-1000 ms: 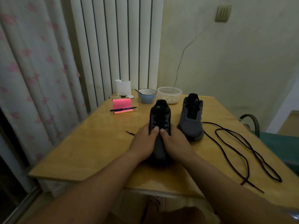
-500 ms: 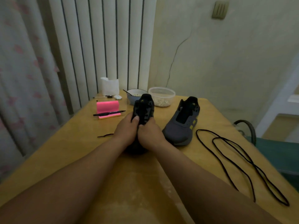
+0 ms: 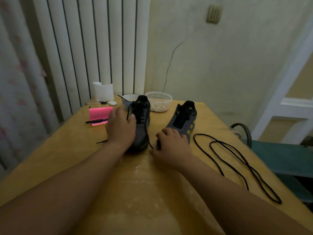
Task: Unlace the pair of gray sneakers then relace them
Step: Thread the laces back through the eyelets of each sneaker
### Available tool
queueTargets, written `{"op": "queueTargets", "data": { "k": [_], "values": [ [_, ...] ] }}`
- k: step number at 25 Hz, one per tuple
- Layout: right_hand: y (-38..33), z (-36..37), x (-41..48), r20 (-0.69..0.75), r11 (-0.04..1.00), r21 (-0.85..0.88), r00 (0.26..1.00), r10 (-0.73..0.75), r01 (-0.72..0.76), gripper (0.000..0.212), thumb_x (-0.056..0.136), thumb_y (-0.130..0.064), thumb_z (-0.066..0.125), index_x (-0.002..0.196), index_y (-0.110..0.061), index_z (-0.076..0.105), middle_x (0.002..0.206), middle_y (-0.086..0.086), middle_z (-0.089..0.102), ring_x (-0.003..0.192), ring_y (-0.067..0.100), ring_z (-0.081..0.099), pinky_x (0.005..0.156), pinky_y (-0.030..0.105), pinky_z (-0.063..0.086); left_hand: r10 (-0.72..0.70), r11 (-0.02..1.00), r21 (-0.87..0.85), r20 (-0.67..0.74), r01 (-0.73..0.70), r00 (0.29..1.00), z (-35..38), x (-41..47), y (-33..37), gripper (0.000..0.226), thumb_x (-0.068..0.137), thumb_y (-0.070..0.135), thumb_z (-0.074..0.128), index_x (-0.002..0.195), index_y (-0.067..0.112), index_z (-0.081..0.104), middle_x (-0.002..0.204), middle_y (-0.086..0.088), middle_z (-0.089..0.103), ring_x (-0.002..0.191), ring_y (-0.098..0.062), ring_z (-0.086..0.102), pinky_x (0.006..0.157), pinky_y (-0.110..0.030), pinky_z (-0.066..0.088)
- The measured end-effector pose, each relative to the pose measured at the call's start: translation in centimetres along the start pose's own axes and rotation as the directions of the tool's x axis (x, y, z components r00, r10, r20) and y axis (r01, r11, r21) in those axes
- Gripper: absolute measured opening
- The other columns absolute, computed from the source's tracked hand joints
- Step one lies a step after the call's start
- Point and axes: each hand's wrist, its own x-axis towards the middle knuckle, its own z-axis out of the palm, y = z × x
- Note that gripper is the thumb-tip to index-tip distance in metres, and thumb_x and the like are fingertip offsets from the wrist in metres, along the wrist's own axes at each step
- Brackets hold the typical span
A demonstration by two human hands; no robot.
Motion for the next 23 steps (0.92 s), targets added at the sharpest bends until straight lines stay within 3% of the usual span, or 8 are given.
{"op": "queueTargets", "data": {
  "k": [3, 7, 12, 15, 17, 19, 21, 23],
  "values": [
    [2.0, 0.6, -1.2, 0.038, 0.994, -0.076, 0.996, -0.08, 0.082, 0.052, 0.104, -0.029, 0.055, 0.153, -0.035, 0.039, 0.162, 0.001, 0.031, 0.151, 0.028, 0.025, 0.112, 0.055, 0.036, 0.167, 0.982, -0.079, -0.038, -0.17, 0.985, -0.1, -2.9, 3.0, 0.038, 0.101, 0.028, 0.057, 0.138, 0.02, 0.052, 0.136, -0.002, 0.051, 0.126, -0.019, 0.05, 0.108, -0.044, 0.046],
    [3.8, -0.1, -3.2, -0.045, 0.987, -0.061, 0.988, -0.149, 0.146, 0.061, 0.104, -0.017, 0.053, 0.159, -0.034, 0.031, 0.164, -0.003, 0.035, 0.148, 0.023, 0.033, 0.115, 0.047, 0.033, 0.231, 0.967, -0.133, 0.096, -0.217, 0.968, 0.1, -7.5, 4.6, 0.037, 0.102, 0.023, 0.059, 0.139, 0.021, 0.053, 0.134, 0.002, 0.05, 0.118, -0.01, 0.052, 0.097, -0.026, 0.045],
    [6.0, -2.2, -9.0, -0.092, 0.964, 0.007, 0.96, -0.265, 0.267, 0.064, 0.105, -0.021, 0.054, 0.16, -0.038, 0.029, 0.165, -0.012, 0.036, 0.15, 0.012, 0.035, 0.122, 0.034, 0.026, 0.133, 0.98, -0.192, 0.423, -0.055, 0.896, 0.7, -10.9, 5.2, 0.043, 0.109, 0.037, 0.052, 0.15, 0.024, 0.048, 0.141, 0.009, 0.056, 0.119, -0.005, 0.054, 0.093, -0.019, 0.044],
    [6.0, -3.0, -13.7, -0.14, 0.945, 0.097, 0.945, -0.296, 0.311, 0.059, 0.103, -0.021, 0.055, 0.155, -0.04, 0.034, 0.157, -0.018, 0.044, 0.146, 0.006, 0.038, 0.121, 0.029, 0.024, 0.096, 0.975, -0.223, 0.526, 0.028, 0.845, 0.7, -13.3, 6.0, 0.048, 0.11, 0.046, 0.044, 0.154, 0.025, 0.044, 0.132, 0.013, 0.053, 0.117, -0.005, 0.053, 0.084, -0.011, 0.04],
    [5.6, -3.1, -16.3, -0.133, 0.934, 0.115, 0.937, -0.322, 0.338, 0.059, 0.101, -0.023, 0.057, 0.152, -0.043, 0.035, 0.157, -0.021, 0.042, 0.146, 0.002, 0.034, 0.12, 0.026, 0.02, 0.109, 0.962, -0.27, 0.533, 0.047, 0.839, 0.8, -14.4, 6.1, 0.043, 0.111, 0.044, 0.041, 0.15, 0.026, 0.048, 0.132, 0.013, 0.057, 0.119, -0.007, 0.056, 0.09, -0.018, 0.047],
    [5.7, -3.0, -18.1, -0.103, 0.926, 0.131, 0.933, -0.344, 0.355, 0.058, 0.101, -0.03, 0.059, 0.151, -0.047, 0.034, 0.159, -0.025, 0.037, 0.148, -0.004, 0.027, 0.119, 0.021, 0.014, 0.127, 0.96, -0.278, 0.512, 0.023, 0.849, 1.0, -15.1, 5.5, 0.039, 0.11, 0.037, 0.04, 0.145, 0.028, 0.053, 0.133, 0.009, 0.064, 0.122, -0.013, 0.059, 0.102, -0.037, 0.051],
    [6.2, -3.4, -19.0, -0.042, 0.897, 0.319, 0.95, -0.311, 0.307, 0.053, 0.1, -0.039, 0.062, 0.148, -0.048, 0.04, 0.153, -0.029, 0.041, 0.142, -0.011, 0.031, 0.116, 0.016, 0.022, 0.142, 0.989, -0.112, 0.504, -0.098, 0.852, 1.2, -15.1, 4.7, 0.04, 0.107, 0.028, 0.041, 0.144, 0.027, 0.055, 0.135, 0.003, 0.065, 0.126, -0.02, 0.056, 0.104, -0.044, 0.049],
    [7.3, -4.2, -19.1, -0.031, 0.804, 0.579, 0.989, -0.146, 0.137, 0.037, 0.102, -0.042, 0.06, 0.138, -0.045, 0.053, 0.135, -0.028, 0.055, 0.123, -0.012, 0.048, 0.097, 0.014, 0.041, 0.187, 0.932, 0.162, 0.552, -0.325, 0.813, 1.0, -14.6, 4.1, 0.041, 0.108, 0.027, 0.041, 0.147, 0.028, 0.054, 0.14, 0.0, 0.062, 0.128, -0.027, 0.05, 0.103, -0.044, 0.046]
  ]
}}
